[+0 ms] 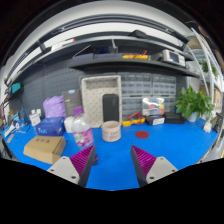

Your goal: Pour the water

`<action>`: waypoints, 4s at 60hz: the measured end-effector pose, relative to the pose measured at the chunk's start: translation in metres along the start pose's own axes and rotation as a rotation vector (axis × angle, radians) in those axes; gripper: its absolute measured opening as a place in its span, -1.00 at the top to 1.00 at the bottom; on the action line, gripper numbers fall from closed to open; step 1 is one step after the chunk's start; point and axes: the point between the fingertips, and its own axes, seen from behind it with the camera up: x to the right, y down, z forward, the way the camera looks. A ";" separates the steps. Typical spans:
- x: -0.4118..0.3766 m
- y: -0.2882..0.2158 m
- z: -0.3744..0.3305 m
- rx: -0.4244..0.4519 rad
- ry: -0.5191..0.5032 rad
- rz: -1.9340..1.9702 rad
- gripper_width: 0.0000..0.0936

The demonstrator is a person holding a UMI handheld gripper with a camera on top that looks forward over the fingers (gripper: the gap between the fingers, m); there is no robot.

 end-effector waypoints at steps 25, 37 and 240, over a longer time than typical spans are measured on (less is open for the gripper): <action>-0.107 0.020 0.077 -0.012 -0.112 -0.071 -0.55; -0.108 0.011 0.117 0.020 -0.080 -0.073 -0.54; 0.173 -0.068 0.310 0.103 0.094 0.006 0.06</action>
